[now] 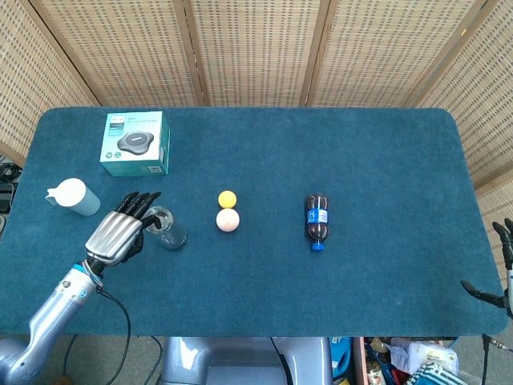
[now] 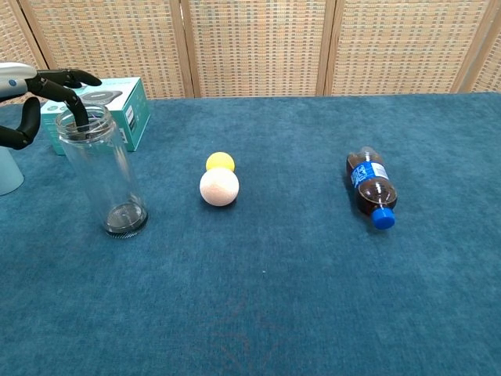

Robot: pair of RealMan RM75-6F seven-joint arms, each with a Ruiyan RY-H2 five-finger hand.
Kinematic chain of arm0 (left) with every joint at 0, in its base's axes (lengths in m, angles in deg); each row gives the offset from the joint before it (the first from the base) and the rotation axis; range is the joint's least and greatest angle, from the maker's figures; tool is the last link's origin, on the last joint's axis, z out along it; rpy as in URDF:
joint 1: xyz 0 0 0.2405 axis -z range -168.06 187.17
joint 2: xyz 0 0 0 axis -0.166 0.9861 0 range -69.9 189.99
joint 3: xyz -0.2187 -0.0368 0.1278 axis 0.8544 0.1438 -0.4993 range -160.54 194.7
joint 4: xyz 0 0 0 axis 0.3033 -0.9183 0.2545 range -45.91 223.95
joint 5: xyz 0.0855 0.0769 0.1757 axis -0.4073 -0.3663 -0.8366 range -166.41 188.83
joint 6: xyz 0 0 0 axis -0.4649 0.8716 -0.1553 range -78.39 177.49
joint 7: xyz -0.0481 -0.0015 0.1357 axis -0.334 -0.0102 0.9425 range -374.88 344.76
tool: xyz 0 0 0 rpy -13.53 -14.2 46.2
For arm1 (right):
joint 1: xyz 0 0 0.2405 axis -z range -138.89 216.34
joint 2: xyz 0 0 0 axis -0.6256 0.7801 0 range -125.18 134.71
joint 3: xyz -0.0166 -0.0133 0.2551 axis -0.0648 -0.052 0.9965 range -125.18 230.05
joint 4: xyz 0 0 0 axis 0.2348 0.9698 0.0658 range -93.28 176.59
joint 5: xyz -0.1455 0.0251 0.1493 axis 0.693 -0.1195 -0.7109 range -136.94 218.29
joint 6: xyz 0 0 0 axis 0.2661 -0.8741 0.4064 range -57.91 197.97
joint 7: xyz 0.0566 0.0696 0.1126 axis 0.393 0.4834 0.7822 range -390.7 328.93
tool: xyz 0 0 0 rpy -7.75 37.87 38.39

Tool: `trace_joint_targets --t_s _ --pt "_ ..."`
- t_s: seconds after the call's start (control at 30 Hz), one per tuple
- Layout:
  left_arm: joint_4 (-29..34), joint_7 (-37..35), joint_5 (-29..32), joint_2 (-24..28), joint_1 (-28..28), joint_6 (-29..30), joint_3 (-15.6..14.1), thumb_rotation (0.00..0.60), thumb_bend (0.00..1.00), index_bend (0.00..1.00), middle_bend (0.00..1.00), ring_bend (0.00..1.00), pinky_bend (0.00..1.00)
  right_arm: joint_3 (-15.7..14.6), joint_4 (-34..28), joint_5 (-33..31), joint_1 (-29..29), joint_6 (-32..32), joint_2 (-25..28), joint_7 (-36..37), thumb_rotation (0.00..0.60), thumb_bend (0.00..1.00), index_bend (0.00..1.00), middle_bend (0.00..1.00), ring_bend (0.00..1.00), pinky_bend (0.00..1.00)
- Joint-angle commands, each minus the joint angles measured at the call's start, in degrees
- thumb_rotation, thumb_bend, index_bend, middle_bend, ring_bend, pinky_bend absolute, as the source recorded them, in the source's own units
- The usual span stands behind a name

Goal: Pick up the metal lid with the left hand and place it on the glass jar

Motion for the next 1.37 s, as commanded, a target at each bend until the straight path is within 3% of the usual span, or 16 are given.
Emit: trace_joint_targets --t_s 0.03,0.57,0.67,0.7,0.77,0.8,0.83,0.9,1.17,1.37 --pt "-0.2 -0.05 0.13 -0.2 0.13 -0.32 -0.12 0.6 1.0 0.4 0.0 0.0 0.0 0.0 0.0 -0.04 -0.03 0.04 -0.04 -0.1 0.6 0.0 0.0 0.0 0.0 0.0" --pt "-0.79 -3.2 -2.33 -0.15 -0.88 2.22 0.06 0.6 1.0 0.41 0.0 0.0 0.0 0.02 0.06 -0.07 -0.01 -0.01 -0.07 -0.11 0.6 0.0 0.0 0.0 0.0 0.0" --pt "0.37 -5.51 -4.1 1.61 -2.22 4.7 0.19 0.6 1.0 0.29 0.0 0.0 0.0 -0.02 0.06 -0.04 -0.04 0.07 -0.08 -0.18 0.6 0.0 0.0 0.0 0.0 0.0" --pt "0.83 -6.16 -4.52 2.38 -2.89 5.89 0.28 0.6 0.99 0.18 0.0 0.0 0.0 -0.04 0.06 -0.02 -0.05 0.08 -0.09 -0.17 0.6 0.0 0.0 0.0 0.0 0.0" --pt "1.31 -6.71 -5.2 3.39 -4.19 8.19 0.32 0.6 0.82 0.04 0.0 0.0 0.0 -0.04 0.06 0.02 -0.05 0.06 -0.09 -0.2 0.6 0.0 0.0 0.0 0.0 0.0" --pt "1.52 -6.89 -5.33 3.92 -5.33 10.13 0.36 0.6 0.62 0.0 0.0 0.0 0.0 -0.03 0.04 0.02 -0.04 0.02 -0.09 -0.21 0.6 0.0 0.0 0.0 0.0 0.0" --pt "1.66 -6.84 -5.02 4.66 -7.95 14.03 0.1 0.6 0.41 0.0 0.0 0.0 0.0 -0.03 0.04 0.06 -0.02 -0.05 -0.08 -0.19 0.6 0.0 0.0 0.0 0.0 0.0" --pt "0.95 -6.34 -4.18 5.05 -11.75 18.56 -1.02 0.6 0.23 0.0 0.0 0.0 0.0 -0.07 0.0 0.11 -0.05 0.01 -0.11 -0.26 0.6 0.0 0.0 0.0 0.0 0.0" --pt "-7.02 -7.52 -2.09 0.42 -21.13 27.43 -4.3 0.6 0.18 0.0 0.0 0.0 0.0 -0.4 -0.58 0.72 0.11 -0.44 -0.19 -1.04 0.6 0.0 0.0 0.0 0.0 0.0" --pt "-11.24 -11.7 -4.1 -0.31 -22.84 27.75 -4.73 0.6 0.18 0.0 0.0 0.0 0.0 -0.29 -0.52 0.28 0.1 -0.52 -0.49 -1.89 0.6 0.0 0.0 0.0 0.0 0.0"
